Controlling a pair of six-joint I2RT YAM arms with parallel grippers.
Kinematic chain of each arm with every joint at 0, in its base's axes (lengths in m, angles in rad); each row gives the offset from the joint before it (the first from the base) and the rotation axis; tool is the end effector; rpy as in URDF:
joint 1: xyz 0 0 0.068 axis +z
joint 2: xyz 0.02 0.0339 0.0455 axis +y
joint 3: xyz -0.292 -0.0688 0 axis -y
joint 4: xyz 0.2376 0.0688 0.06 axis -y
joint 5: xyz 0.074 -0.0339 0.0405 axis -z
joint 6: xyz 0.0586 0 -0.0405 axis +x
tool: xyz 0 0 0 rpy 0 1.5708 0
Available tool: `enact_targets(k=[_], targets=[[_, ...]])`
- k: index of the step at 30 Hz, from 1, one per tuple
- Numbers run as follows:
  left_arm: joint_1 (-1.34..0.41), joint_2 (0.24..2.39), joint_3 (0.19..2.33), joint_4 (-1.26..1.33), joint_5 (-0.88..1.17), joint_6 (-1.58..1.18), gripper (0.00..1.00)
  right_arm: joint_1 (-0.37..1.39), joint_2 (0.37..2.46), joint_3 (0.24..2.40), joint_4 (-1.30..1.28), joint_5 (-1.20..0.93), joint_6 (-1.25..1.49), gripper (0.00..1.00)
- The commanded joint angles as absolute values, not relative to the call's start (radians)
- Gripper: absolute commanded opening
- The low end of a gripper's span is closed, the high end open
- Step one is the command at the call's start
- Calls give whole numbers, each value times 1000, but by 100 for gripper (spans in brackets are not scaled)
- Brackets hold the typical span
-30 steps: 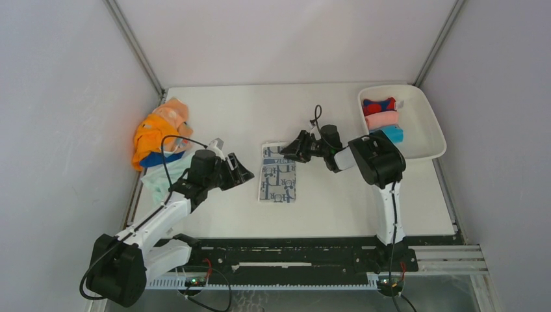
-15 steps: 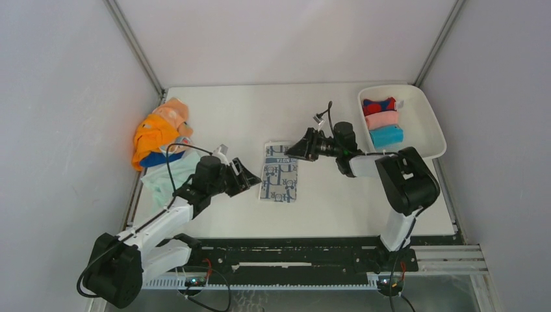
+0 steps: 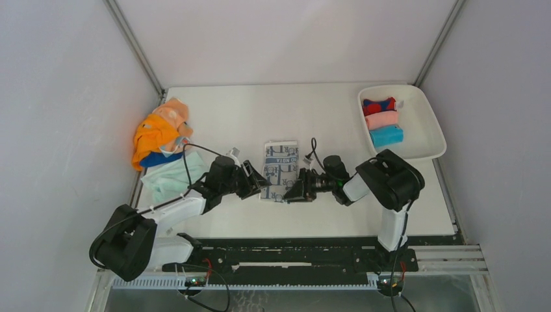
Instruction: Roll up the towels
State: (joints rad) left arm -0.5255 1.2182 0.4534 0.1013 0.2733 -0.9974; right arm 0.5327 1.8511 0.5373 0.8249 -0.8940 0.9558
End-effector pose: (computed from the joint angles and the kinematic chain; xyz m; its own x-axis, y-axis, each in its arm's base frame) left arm 0.1953 -0.1315 0.1860 -0.8493 -0.4425 -0.2877 -0.0857 0.6535 -0.7520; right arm 0.2498 0.2003 0.1276 -0.9775 0.0176 -0.2103 -0.1951 0.3044 0.9323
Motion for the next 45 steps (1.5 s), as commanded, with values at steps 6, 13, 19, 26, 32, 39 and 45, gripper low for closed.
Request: enact_targets(k=[6, 13, 19, 26, 32, 39, 45], targets=[[-559, 1242, 443, 172, 256, -1063, 59, 572, 1943, 482, 981, -825, 1006, 45], [-569, 1290, 479, 140, 232, -1065, 53, 602, 1750, 490, 832, -785, 886, 46], [-569, 1418, 544, 33, 205, -1003, 49, 611, 1563, 535, 498, -738, 659, 47], [-543, 1478, 641, -131, 129, -894, 49, 684, 1440, 640, 156, -564, 372, 49], [-514, 1323, 697, -339, -26, -803, 55, 813, 1428, 797, -69, -330, 134, 53], [-491, 1088, 675, -483, -121, -794, 63, 901, 1497, 917, -126, -251, -72, 54], [-320, 890, 511, -434, 74, -835, 77, 977, 1579, 998, -175, -202, -186, 56]])
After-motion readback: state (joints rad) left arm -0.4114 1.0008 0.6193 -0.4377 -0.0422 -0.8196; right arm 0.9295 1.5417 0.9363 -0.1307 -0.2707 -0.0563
